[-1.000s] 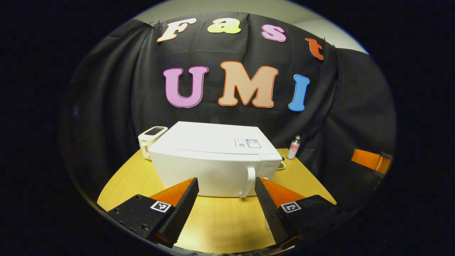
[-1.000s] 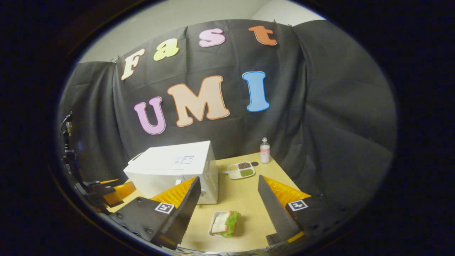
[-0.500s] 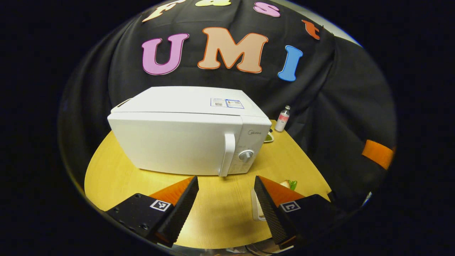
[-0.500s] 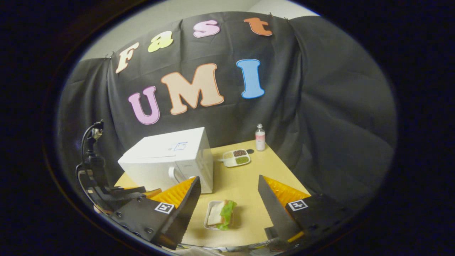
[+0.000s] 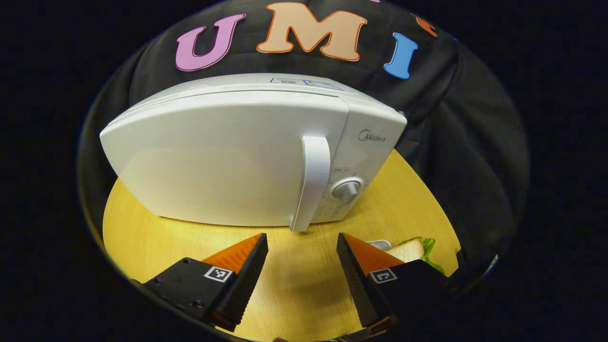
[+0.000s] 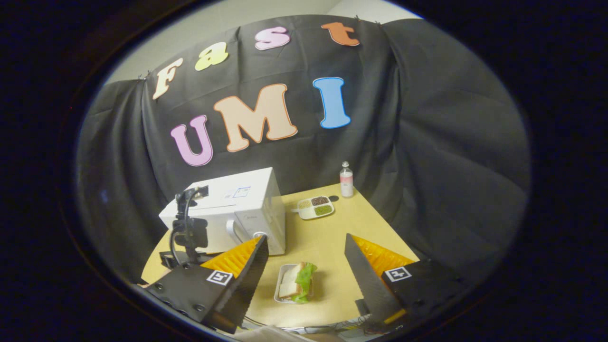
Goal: Open the microwave oven with the left hand, put the food in, and close the microwave oven.
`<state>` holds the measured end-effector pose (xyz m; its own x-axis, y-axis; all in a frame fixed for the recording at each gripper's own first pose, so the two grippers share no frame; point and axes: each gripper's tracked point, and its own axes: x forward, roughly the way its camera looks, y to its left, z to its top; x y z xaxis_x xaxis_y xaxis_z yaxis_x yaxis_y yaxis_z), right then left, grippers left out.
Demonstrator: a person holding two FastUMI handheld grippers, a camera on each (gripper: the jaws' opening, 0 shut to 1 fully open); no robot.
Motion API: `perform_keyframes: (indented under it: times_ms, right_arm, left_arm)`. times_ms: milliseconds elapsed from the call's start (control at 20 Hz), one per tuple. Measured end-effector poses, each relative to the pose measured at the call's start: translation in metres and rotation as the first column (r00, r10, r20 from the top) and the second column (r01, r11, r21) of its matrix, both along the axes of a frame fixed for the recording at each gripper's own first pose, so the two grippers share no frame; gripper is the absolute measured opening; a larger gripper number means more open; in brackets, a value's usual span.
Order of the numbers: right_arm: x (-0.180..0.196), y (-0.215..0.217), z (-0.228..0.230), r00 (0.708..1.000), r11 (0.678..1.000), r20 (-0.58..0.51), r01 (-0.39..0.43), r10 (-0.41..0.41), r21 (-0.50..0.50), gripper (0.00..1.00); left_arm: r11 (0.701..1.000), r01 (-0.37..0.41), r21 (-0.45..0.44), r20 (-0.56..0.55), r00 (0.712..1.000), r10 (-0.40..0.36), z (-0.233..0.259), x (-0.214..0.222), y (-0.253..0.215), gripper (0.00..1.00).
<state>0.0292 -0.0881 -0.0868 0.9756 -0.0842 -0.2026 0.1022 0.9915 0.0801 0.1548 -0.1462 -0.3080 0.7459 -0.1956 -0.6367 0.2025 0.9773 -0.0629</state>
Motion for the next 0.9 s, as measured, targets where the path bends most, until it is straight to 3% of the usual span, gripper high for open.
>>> perform_keyframes:
  times_ms: [250,300,350,550,700,800,850,900]
  right_arm:
    - [-0.006,-0.012,-0.005,0.999,0.999,-0.009,0.034,-0.034,0.005,0.99]
    - [-0.007,-0.017,-0.006,0.999,0.999,-0.01,0.046,-0.046,-0.002,0.99]
    - [-0.009,-0.021,-0.007,0.998,0.998,-0.012,0.057,-0.057,-0.008,0.99]
    - [-0.016,-0.033,-0.013,0.996,0.997,-0.025,0.081,-0.081,-0.002,0.99]
    - [-0.017,-0.037,-0.014,0.995,0.995,-0.027,0.095,-0.094,0.015,0.99]
    - [-0.016,-0.035,-0.017,0.995,0.995,-0.03,0.093,-0.093,0.026,0.99]
    - [-0.016,-0.034,-0.019,0.995,0.995,-0.033,0.092,-0.091,0.03,0.99]
    - [-0.015,-0.033,-0.02,0.995,0.995,-0.036,0.089,-0.088,0.033,0.99]
  left_arm:
    - [0.999,0.02,0.048,0.015,1.0,-0.02,-0.011,0.031,-0.006,0.92]
    - [0.998,0.022,0.061,0.021,1.0,-0.023,-0.013,0.035,-0.006,0.84]
    - [0.997,0.025,0.07,0.022,0.999,-0.027,-0.015,0.039,-0.006,0.89]
    - [0.997,0.022,0.076,0.008,1.0,-0.023,-0.022,0.046,-0.008,0.71]
    - [0.997,0.01,0.076,-0.002,1.0,-0.01,-0.026,0.049,-0.008,0.41]
    - [0.995,0.029,0.099,-0.008,1.0,-0.028,-0.027,0.048,-0.008,0.27]
    - [0.994,0.034,0.103,-0.012,0.999,-0.033,-0.027,0.047,-0.008,0.28]
    - [0.994,0.035,0.099,-0.011,0.999,-0.035,-0.026,0.047,-0.008,0.22]
